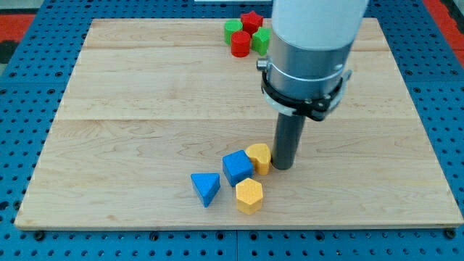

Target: Push the yellow heart to the center

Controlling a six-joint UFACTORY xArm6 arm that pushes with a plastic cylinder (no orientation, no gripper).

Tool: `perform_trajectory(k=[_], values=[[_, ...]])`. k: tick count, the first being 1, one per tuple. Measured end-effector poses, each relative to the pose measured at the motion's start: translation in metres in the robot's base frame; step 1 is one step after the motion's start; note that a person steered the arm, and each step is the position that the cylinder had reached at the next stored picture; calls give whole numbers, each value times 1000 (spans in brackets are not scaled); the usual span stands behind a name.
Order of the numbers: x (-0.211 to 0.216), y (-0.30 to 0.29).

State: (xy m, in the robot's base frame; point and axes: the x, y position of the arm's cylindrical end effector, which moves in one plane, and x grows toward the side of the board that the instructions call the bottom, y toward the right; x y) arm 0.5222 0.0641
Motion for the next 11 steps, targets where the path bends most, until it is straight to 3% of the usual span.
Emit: perform_trajectory(k=[1,3,5,7,8,10,11], values=[[13,38],[17,-30],[-57,-44],[-44,-50],[-63,-70],[-140,-70],[-136,-54]])
